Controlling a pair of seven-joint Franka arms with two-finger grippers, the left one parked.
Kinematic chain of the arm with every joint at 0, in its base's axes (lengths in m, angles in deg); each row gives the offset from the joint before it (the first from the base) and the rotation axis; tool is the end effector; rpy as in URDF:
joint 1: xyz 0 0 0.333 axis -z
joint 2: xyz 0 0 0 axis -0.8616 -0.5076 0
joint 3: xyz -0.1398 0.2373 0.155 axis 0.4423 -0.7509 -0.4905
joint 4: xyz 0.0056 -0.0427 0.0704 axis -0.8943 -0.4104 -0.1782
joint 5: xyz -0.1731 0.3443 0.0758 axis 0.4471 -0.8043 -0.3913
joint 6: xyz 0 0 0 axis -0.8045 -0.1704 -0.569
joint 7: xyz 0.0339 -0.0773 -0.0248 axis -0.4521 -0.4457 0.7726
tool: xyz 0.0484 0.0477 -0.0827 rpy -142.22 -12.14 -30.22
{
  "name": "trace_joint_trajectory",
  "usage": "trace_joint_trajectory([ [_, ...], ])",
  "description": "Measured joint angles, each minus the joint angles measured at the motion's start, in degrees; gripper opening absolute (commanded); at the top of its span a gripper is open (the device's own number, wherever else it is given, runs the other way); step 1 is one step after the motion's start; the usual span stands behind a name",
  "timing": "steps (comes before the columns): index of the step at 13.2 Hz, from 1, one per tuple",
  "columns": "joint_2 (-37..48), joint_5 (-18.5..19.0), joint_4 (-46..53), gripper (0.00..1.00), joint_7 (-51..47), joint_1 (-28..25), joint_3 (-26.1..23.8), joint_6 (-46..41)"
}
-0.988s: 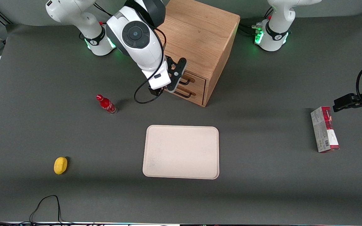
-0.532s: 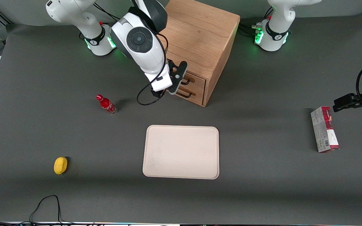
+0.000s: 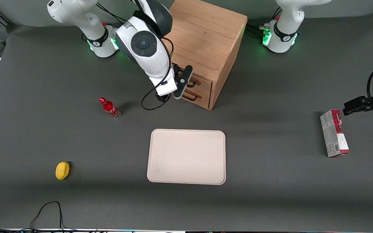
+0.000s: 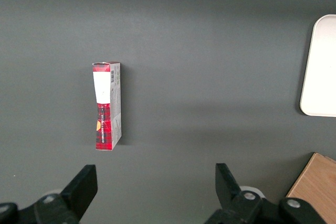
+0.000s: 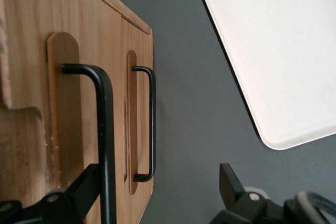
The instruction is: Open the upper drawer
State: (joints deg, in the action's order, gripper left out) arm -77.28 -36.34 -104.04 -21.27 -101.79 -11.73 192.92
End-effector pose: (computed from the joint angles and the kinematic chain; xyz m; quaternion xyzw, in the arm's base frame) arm 0.4639 0.4359 0.4192 -0.8499 -0.5210 0.0366 0.0698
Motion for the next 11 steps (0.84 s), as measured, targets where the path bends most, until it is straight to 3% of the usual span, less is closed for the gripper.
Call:
trace_joint_trajectory([
  [11,-1.2,0.0,-0.5,1.00,0.0,0.3,1.3,1.7],
])
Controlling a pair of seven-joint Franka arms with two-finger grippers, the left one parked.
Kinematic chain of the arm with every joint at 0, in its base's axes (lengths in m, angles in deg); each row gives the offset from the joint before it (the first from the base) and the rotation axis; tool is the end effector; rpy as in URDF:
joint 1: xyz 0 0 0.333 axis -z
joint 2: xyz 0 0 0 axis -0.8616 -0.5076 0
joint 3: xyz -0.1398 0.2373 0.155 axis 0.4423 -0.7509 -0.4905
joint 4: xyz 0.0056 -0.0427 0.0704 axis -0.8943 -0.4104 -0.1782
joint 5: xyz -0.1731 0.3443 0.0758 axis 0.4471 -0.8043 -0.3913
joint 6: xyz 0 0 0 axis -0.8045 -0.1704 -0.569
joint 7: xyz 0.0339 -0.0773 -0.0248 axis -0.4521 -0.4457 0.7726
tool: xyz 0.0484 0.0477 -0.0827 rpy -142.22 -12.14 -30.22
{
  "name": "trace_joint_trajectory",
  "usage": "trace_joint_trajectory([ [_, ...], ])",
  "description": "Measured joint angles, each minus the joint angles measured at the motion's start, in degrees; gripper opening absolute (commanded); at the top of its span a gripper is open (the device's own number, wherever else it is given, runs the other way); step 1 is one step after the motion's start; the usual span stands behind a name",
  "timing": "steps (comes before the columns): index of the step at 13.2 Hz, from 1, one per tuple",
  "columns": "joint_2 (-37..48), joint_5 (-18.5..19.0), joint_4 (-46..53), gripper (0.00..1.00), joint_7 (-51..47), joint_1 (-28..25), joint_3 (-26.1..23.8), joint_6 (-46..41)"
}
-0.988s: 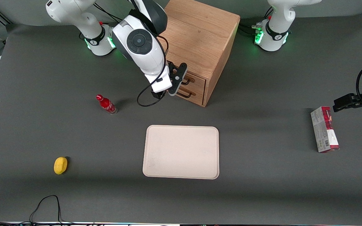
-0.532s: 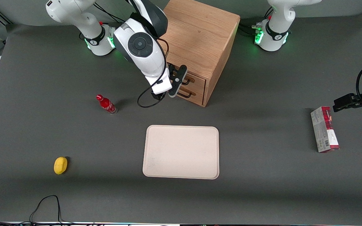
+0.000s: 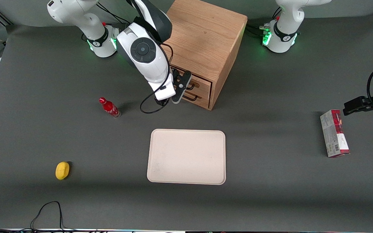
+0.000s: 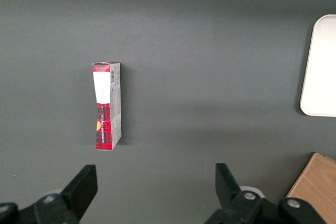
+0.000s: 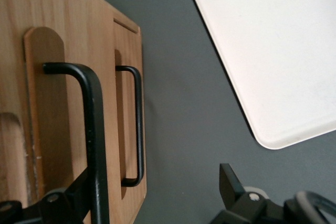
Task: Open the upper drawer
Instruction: 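Pull the upper drawer outward by its handle with the right gripper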
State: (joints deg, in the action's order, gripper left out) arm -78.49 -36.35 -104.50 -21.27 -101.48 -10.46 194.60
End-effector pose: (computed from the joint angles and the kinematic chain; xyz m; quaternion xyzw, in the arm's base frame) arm 0.4778 0.4255 0.4043 -0.8582 -0.5079 0.0349 0.0661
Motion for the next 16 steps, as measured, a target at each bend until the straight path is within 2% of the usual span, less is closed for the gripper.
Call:
trace_joint_trajectory([
  [9,-4.9,0.0,5.9,1.00,0.0,0.7,4.3,0.6],
  [16,-8.6,0.0,11.1,1.00,3.1,4.9,4.9,0.6],
])
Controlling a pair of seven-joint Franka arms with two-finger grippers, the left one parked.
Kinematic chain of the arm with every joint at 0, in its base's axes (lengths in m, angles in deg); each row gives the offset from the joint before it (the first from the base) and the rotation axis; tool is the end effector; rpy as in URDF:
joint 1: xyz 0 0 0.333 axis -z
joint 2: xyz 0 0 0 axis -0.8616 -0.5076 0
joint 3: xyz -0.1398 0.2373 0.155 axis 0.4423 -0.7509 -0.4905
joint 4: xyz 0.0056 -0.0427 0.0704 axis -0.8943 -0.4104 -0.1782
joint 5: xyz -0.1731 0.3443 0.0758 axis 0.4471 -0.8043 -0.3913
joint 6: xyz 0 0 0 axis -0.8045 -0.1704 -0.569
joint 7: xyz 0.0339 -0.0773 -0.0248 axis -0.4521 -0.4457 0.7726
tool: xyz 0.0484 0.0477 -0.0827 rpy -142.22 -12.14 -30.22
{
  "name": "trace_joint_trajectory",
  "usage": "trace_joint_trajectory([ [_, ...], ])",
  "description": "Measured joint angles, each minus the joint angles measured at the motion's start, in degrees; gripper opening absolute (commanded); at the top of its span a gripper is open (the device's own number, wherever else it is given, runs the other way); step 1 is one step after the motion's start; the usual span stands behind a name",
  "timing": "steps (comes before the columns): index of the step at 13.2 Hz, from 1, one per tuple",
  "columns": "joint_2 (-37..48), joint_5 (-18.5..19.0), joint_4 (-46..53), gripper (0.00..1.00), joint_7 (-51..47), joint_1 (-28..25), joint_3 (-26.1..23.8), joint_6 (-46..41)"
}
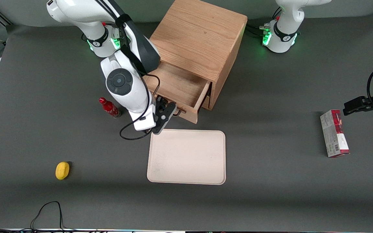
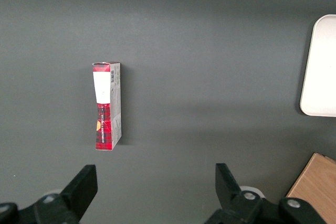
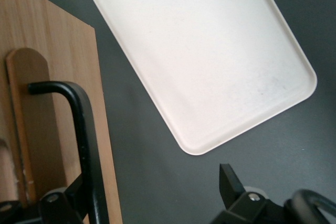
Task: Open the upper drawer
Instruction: 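Pull the upper drawer outward by its handle with the right gripper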
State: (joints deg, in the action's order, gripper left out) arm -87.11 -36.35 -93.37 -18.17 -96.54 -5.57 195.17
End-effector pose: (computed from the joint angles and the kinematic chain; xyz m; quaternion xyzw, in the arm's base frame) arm 0.5803 0.3707 0.3974 -0.8848 -0.4633 -0.0017 0.0505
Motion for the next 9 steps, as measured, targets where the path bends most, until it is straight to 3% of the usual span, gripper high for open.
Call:
trace_joint_trajectory([
  [9,-3.2,0.0,4.6,1.00,0.0,3.1,0.0,0.0],
])
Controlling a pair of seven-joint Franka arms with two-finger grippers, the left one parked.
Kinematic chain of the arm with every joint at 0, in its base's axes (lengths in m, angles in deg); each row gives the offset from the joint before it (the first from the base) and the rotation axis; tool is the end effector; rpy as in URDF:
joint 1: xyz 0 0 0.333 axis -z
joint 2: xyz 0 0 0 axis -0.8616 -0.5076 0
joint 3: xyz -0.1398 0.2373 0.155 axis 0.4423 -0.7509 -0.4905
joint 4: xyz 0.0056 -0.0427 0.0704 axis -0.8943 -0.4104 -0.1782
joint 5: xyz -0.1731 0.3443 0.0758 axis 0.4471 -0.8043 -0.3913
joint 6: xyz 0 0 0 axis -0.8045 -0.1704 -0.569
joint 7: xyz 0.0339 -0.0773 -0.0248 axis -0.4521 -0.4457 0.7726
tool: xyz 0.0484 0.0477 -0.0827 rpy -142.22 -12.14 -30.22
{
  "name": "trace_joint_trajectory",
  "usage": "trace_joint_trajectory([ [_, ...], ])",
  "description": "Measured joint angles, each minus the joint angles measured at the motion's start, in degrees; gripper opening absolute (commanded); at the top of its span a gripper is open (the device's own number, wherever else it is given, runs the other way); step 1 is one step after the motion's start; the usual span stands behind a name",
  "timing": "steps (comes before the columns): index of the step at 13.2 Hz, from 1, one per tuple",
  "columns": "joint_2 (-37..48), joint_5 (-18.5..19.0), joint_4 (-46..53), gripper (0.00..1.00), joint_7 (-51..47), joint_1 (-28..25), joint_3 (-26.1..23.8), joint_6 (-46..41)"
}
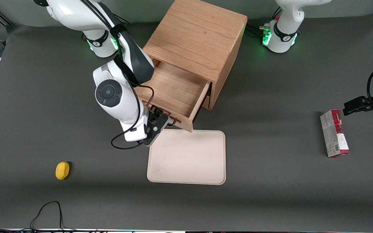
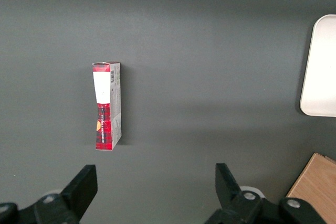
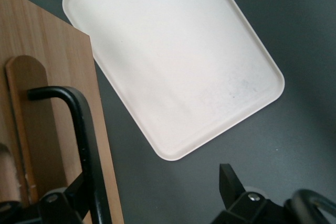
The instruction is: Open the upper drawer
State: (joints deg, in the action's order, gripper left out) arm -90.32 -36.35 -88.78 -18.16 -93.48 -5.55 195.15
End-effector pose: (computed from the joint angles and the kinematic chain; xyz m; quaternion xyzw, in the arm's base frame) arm 0.6137 0.3495 0.3965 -0.8957 -0.4418 -0.0150 0.0481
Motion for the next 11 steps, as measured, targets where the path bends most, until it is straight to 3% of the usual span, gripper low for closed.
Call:
trace_joint_trajectory([
  [11,-3.2,0.0,4.1,1.00,0.1,4.6,0.1,0.0],
])
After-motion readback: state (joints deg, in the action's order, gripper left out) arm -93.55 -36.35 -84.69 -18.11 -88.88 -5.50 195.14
